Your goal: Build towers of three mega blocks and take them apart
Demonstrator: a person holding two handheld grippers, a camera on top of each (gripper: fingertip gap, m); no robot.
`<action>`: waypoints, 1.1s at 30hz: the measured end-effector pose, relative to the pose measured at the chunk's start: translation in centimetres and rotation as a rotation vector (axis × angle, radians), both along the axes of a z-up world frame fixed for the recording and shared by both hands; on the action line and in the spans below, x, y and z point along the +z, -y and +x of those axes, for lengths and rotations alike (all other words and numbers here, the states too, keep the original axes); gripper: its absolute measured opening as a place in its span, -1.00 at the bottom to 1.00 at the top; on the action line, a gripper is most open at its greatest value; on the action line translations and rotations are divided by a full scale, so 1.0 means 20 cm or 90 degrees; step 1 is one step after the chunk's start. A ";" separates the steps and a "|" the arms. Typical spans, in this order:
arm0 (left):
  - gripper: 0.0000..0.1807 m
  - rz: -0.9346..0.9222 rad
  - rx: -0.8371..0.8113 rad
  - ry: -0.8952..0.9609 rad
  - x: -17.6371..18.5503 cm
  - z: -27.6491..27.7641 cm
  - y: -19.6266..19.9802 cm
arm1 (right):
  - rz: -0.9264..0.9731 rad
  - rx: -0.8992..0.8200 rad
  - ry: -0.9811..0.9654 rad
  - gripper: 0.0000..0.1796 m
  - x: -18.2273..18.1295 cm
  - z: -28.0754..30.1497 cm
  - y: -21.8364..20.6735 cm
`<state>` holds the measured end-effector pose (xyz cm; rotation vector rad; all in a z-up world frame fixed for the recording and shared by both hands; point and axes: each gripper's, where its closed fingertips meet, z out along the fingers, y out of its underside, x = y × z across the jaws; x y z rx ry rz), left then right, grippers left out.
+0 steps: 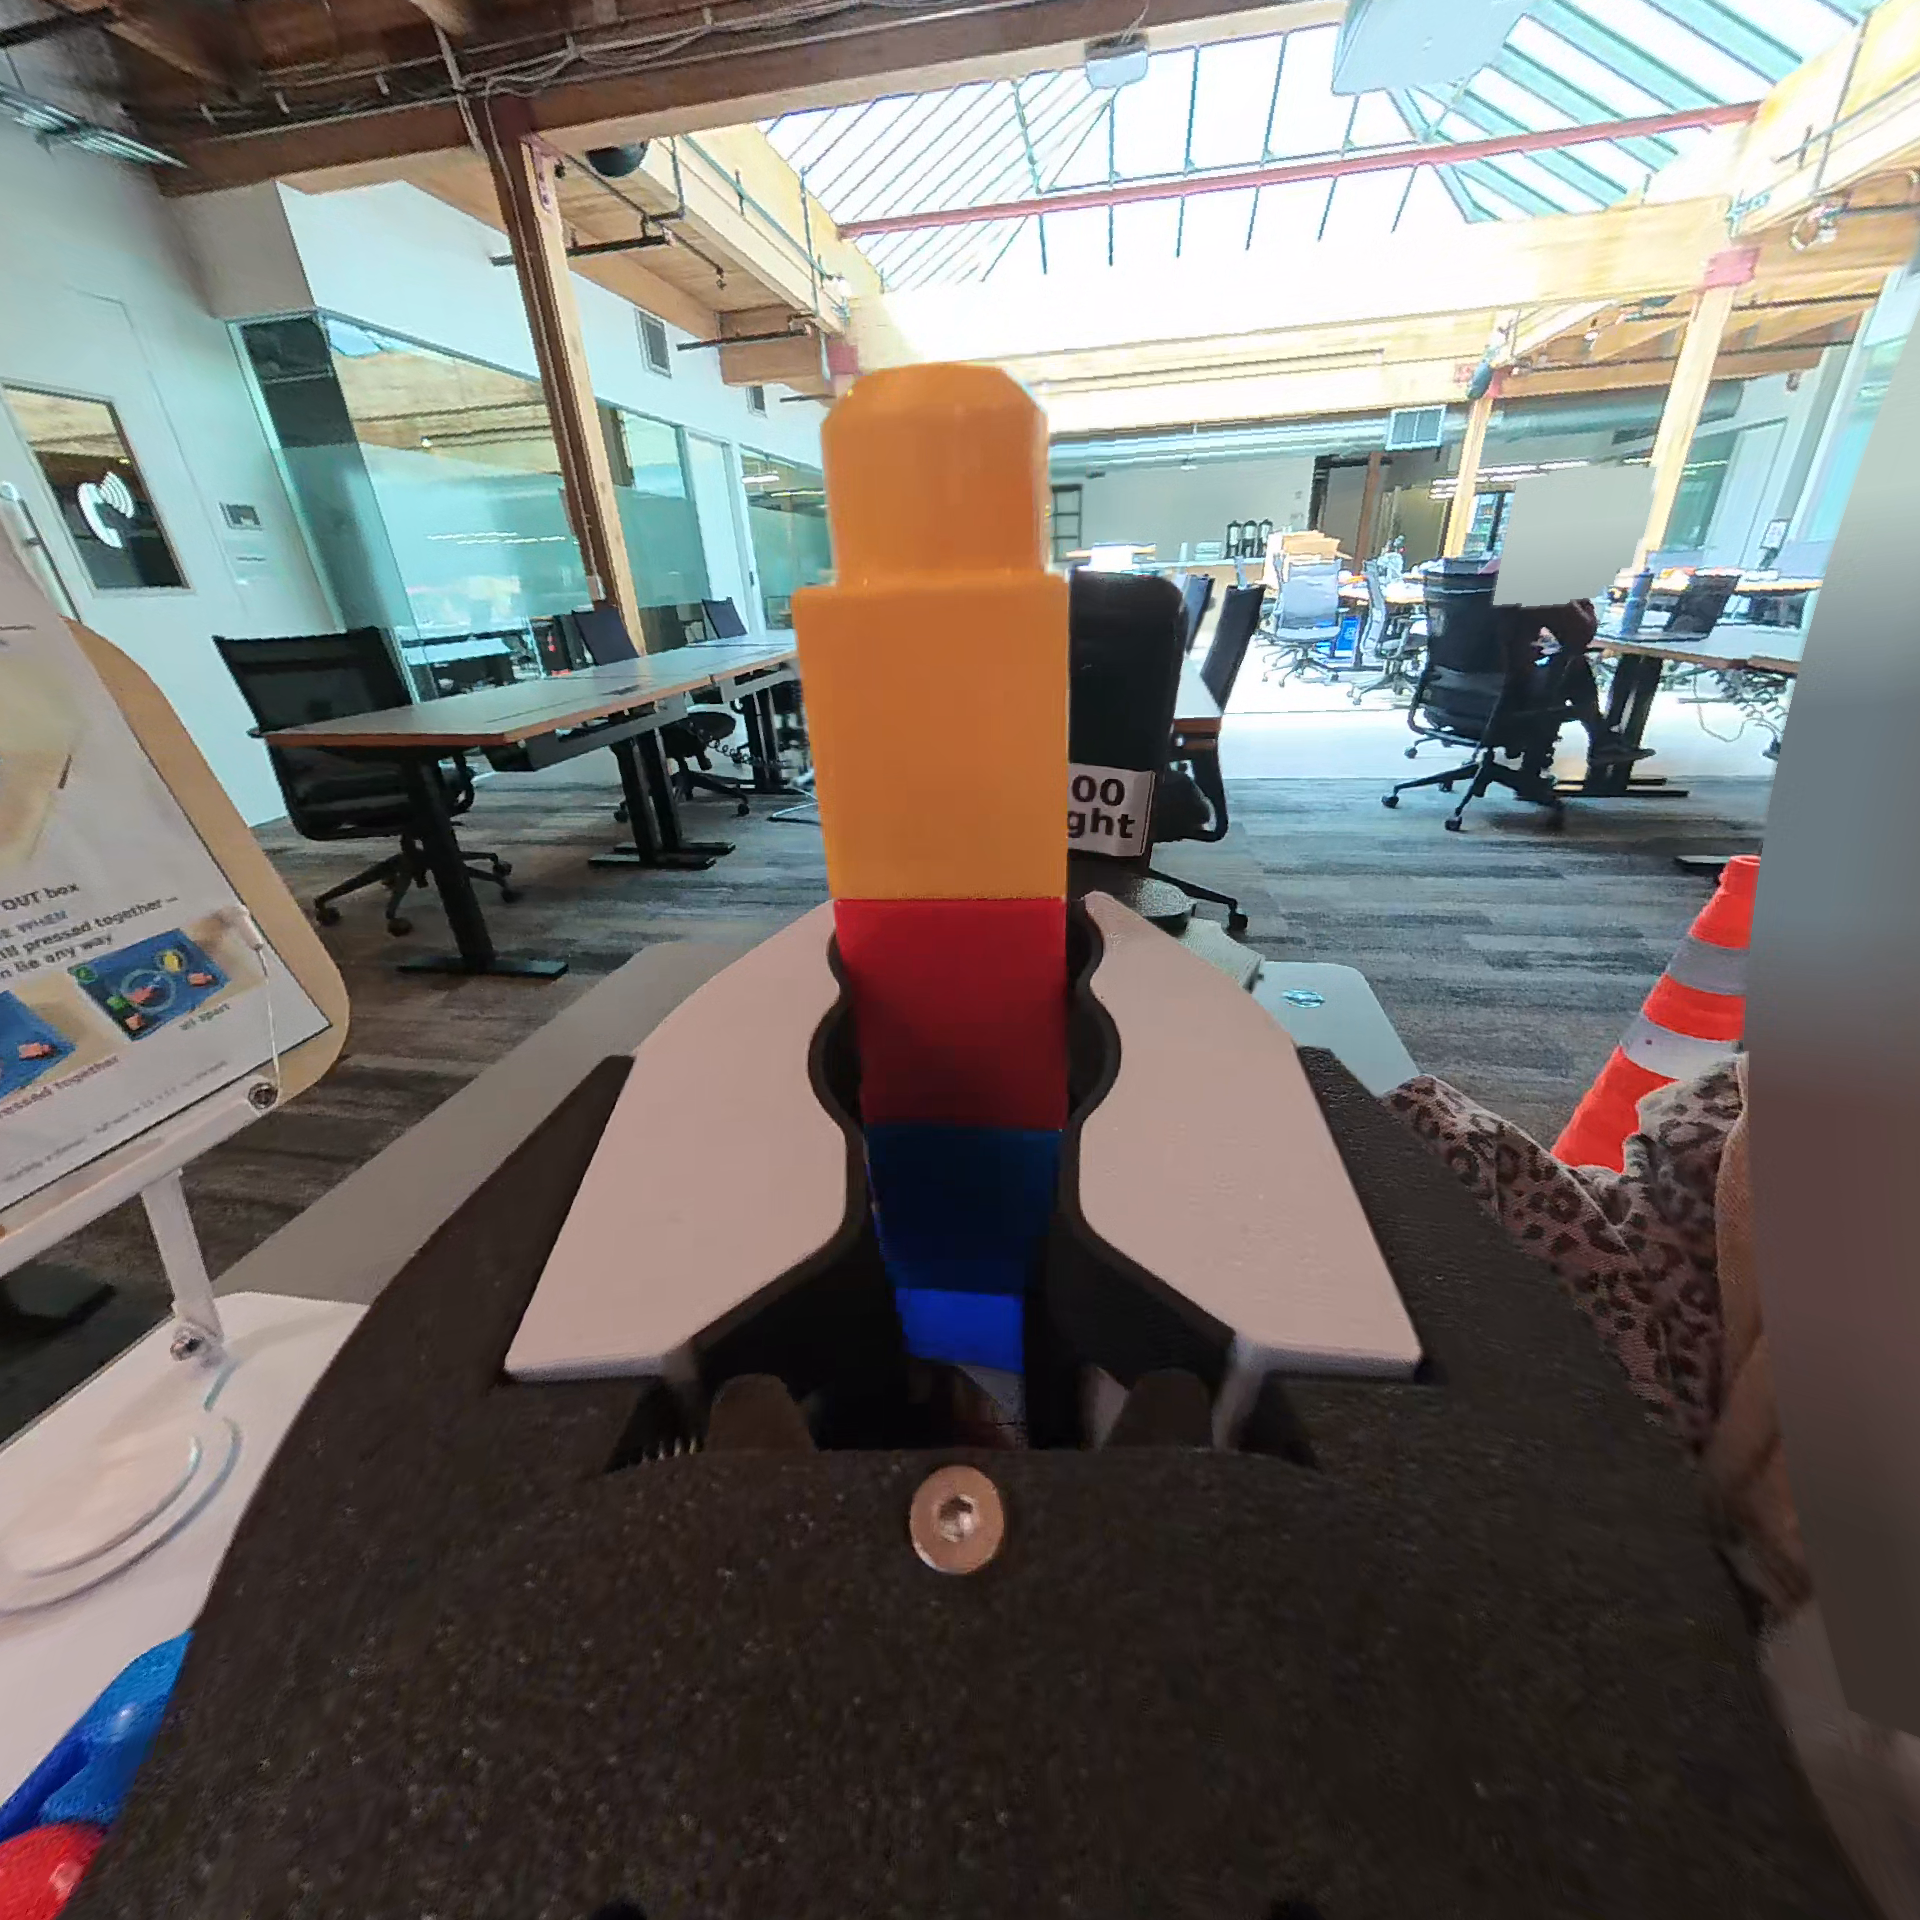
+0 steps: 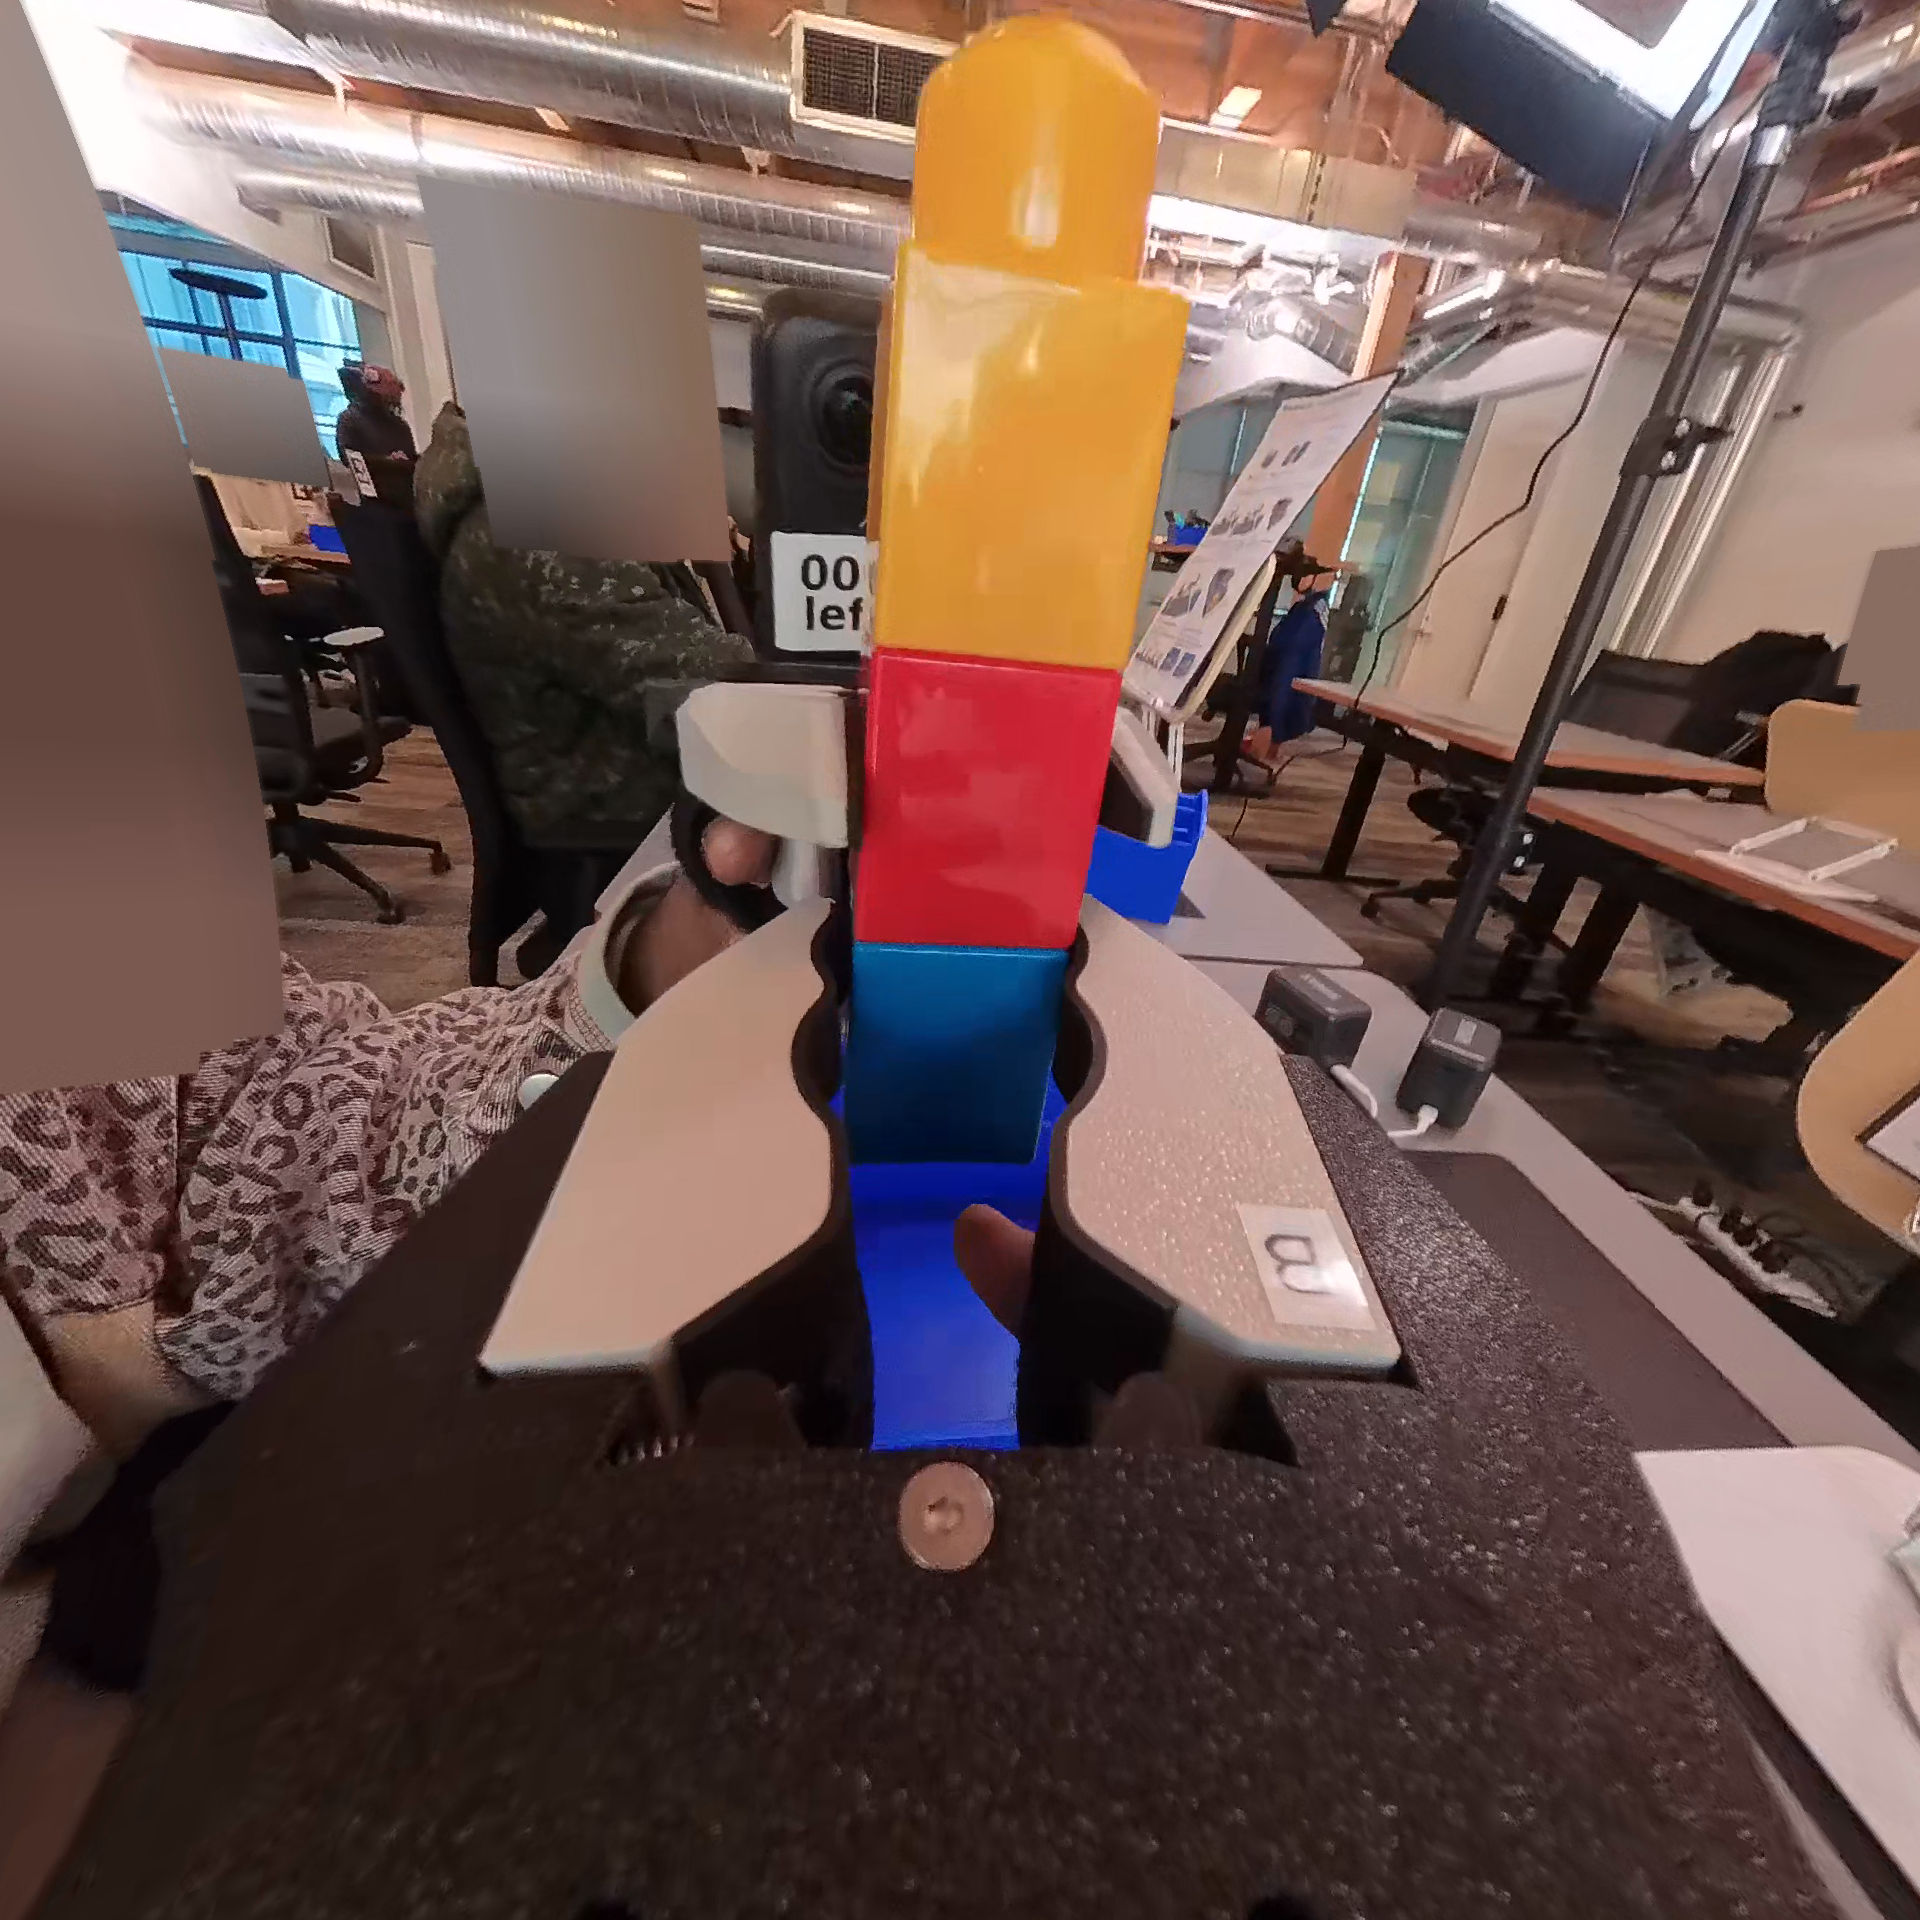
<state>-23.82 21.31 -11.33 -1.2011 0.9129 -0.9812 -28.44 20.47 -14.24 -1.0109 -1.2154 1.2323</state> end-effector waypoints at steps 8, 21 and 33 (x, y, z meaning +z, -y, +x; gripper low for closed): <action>-0.59 0.005 0.012 0.000 -0.01 0.01 -0.02 | -0.036 0.008 0.038 -0.59 -0.03 0.03 -0.01; -0.60 -0.005 0.377 0.092 0.09 -0.78 -0.16 | -0.039 -0.311 0.279 -0.59 -0.33 0.48 -0.43; -0.59 -0.003 0.361 -0.016 0.00 -0.64 -0.19 | -0.513 -0.641 0.757 -0.59 -1.14 1.46 -0.47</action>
